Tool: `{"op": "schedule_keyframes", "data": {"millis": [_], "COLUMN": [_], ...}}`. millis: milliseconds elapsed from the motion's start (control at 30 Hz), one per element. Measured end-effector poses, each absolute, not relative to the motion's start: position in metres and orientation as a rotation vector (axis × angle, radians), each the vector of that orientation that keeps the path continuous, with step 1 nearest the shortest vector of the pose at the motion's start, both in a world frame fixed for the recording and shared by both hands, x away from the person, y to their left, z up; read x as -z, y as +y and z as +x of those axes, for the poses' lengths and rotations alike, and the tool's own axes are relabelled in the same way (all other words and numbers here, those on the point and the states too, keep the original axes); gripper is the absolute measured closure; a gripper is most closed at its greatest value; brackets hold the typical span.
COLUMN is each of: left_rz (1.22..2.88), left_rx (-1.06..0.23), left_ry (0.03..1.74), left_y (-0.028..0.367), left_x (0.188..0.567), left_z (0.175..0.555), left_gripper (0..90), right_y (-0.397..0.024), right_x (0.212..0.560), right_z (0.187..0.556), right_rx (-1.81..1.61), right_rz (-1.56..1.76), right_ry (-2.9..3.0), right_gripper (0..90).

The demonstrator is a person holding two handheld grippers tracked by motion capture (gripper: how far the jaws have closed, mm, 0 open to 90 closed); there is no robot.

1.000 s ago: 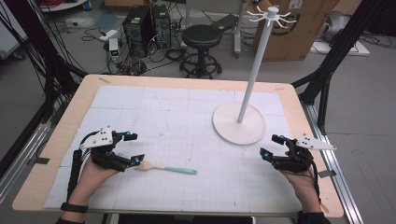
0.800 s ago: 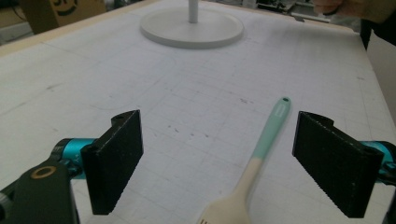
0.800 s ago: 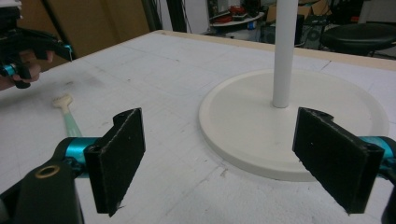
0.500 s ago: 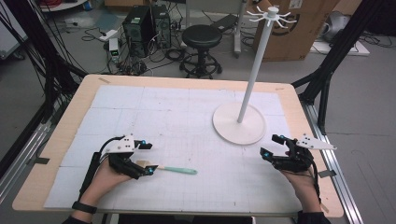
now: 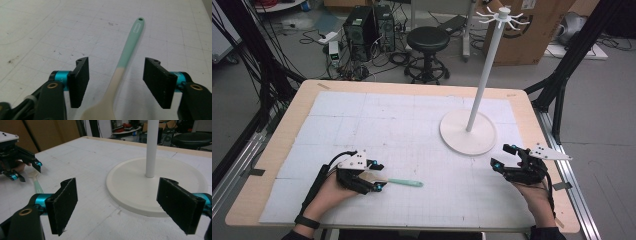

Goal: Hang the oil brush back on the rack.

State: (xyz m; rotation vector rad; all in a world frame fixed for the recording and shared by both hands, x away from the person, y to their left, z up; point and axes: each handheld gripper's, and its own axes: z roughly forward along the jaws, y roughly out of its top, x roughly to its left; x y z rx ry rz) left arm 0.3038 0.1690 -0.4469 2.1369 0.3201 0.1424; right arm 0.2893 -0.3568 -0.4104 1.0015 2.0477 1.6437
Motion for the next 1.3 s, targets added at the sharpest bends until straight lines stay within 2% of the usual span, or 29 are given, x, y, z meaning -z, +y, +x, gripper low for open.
{"op": "schedule_keyframes", "data": {"millis": [267,533,833,1300], "left_rz": [2.165,2.211,2.202,2.208], "left_rx": [-0.129,-0.124,-0.106,-0.106], "left_ry": [0.305,0.276,0.303,0.28], "left_y": [0.1675,0.163,0.1628,0.1629], "left_x": [0.448,0.4491,0.4499,0.4496], "left_z": [0.3053,0.3055,0.3079,0.3082], "left_gripper": [58.6,68.5,76.7,80.5], "right_y": [-0.3571,-0.3577,-0.358,-0.3578], "right_x": [0.4105,0.4102,0.4102,0.4099], "right_z": [0.2894,0.2896,0.2897,0.2895], "right_rx": [-1.646,-1.651,-1.656,-1.668], "right_rz": [1.003,1.001,0.999,0.997], "right_ry": [2.049,2.044,2.049,2.051], "right_gripper": [16.2,16.2,16.2,16.2]}}
